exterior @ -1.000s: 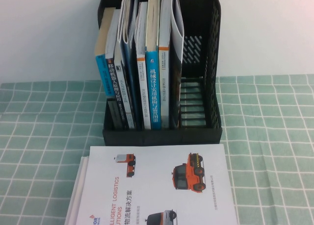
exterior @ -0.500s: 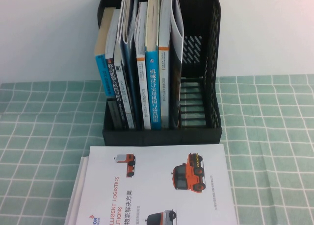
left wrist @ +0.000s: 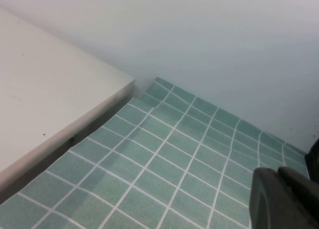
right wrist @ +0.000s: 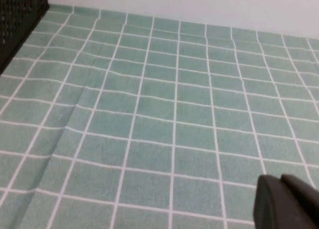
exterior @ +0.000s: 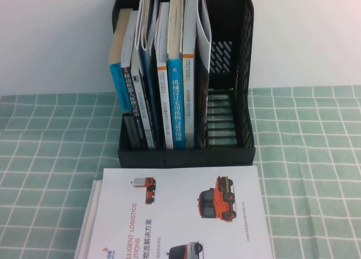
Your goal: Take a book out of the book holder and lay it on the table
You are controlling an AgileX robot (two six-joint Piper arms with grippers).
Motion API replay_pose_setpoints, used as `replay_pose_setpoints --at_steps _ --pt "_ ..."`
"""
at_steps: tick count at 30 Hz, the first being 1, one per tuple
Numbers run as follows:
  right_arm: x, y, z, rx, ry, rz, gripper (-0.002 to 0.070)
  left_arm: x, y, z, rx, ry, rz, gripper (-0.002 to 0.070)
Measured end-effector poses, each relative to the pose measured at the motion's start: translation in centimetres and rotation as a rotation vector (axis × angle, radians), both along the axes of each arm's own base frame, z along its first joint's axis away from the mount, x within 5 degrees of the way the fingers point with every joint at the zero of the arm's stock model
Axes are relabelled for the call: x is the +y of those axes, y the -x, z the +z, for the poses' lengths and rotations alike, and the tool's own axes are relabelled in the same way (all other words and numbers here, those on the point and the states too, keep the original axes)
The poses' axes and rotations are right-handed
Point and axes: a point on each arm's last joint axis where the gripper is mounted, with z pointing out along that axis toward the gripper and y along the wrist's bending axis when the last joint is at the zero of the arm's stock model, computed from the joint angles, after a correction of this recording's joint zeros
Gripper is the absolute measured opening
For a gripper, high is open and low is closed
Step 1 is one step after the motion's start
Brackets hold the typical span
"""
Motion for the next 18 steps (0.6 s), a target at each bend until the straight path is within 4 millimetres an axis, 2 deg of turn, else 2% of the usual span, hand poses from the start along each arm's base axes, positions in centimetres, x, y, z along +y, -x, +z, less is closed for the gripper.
replay_pose_setpoints --at_steps 8,14,18 --pt "-0.2 0.0 0.0 0.000 -0.002 -0.041 -0.0001 0.0 0.0 0.0 0.005 -0.001 0.001 -0.0002" --pt "-0.3 0.0 0.0 0.000 -0.002 -0.067 -0.0001 0.1 0.3 -1.3 0.151 0.003 0.011 -0.0002" --pt "-0.3 0.0 0.0 0.000 -0.006 -0.070 -0.0001 0.0 0.3 -1.5 0.184 -0.070 -0.020 -0.0002"
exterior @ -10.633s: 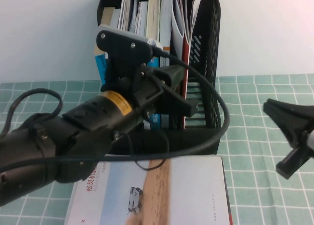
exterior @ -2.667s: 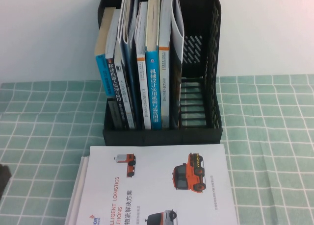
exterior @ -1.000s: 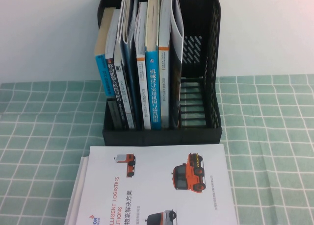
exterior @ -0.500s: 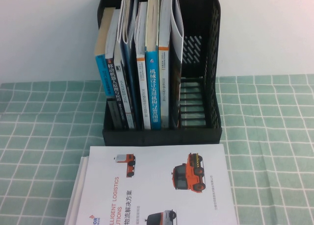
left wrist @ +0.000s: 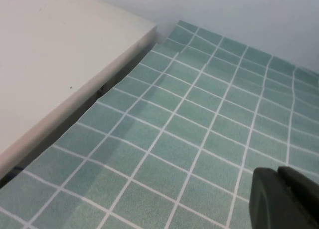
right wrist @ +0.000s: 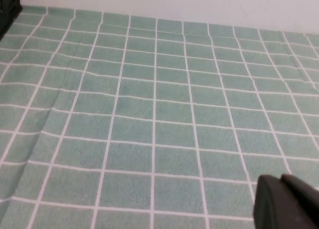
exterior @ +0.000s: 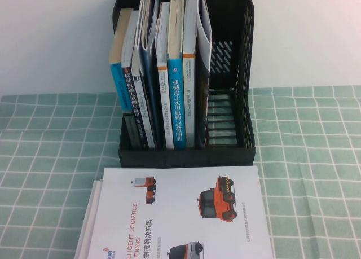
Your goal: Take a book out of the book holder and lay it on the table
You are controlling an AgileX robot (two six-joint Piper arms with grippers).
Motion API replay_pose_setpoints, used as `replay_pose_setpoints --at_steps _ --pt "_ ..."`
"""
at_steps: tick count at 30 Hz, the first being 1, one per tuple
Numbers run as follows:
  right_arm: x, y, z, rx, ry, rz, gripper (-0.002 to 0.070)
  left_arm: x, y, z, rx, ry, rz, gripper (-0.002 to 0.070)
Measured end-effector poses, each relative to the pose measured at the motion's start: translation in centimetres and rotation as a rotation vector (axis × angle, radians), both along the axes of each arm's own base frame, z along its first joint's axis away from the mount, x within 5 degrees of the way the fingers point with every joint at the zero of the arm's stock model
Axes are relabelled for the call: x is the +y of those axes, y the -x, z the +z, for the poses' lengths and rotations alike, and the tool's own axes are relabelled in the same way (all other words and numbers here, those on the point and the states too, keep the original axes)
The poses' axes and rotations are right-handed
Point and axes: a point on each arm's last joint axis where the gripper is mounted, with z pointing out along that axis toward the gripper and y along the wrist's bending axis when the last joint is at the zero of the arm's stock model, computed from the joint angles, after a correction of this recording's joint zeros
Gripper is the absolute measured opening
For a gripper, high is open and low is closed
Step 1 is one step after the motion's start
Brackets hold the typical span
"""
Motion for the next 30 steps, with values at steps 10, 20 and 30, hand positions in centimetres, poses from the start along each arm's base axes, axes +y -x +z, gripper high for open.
replay_pose_setpoints --at_steps 10,20,30 --pt "0.00 0.00 0.00 0.000 0.000 0.000 -0.0001 -0.27 -0.04 -0.04 0.028 -0.116 -0.068 -0.0003" --pt "0.00 0.00 0.00 0.000 0.000 0.000 -0.0001 -0.27 -0.04 -0.04 0.029 -0.123 -0.070 -0.0003" --pt "0.01 0.00 0.00 0.000 -0.002 0.000 -0.0001 -1.04 -0.12 -0.06 0.024 -0.138 -0.223 -0.0003"
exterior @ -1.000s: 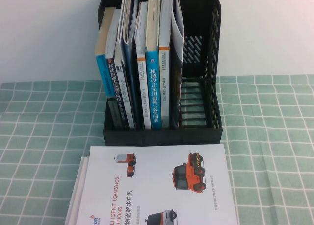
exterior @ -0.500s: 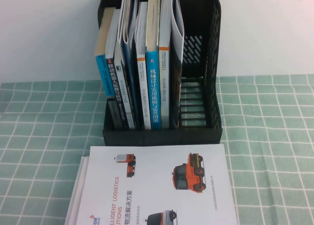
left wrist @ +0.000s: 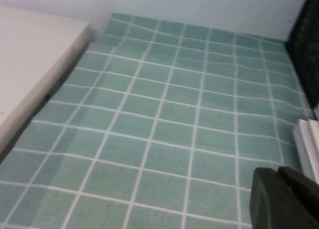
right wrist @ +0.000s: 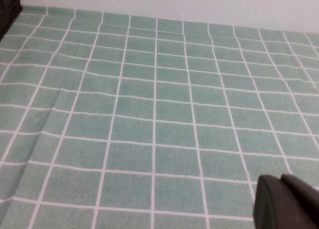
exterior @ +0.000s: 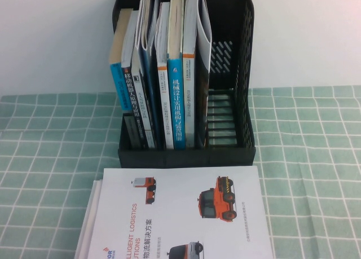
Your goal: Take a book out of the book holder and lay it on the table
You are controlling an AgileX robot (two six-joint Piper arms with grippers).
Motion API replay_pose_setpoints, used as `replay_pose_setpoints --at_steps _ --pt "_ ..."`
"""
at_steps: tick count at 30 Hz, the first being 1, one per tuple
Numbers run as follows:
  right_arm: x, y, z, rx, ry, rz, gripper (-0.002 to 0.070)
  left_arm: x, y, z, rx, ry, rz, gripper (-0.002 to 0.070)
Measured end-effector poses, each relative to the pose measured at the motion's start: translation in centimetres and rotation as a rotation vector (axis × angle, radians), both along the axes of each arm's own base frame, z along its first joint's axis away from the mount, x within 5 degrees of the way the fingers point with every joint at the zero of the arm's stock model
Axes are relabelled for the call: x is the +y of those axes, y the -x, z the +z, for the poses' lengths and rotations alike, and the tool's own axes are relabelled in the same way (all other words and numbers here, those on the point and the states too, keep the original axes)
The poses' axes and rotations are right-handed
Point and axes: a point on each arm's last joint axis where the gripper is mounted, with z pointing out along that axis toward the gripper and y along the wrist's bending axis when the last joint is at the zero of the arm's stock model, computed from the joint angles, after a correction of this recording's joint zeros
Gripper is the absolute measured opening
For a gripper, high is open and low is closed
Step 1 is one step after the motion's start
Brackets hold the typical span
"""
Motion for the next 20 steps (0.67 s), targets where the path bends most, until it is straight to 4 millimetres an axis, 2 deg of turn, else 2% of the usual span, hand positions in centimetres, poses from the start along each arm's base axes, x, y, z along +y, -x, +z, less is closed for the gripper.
replay_pose_setpoints --at_steps 8,20 --pt "0.00 0.00 0.00 0.000 0.000 0.000 -0.0001 -0.72 0.04 0.00 -0.001 -0.129 -0.205 -0.0002" --pt "0.00 0.00 0.00 0.000 0.000 0.000 -0.0001 -0.77 0.05 -0.02 0.001 -0.114 -0.211 -0.0002"
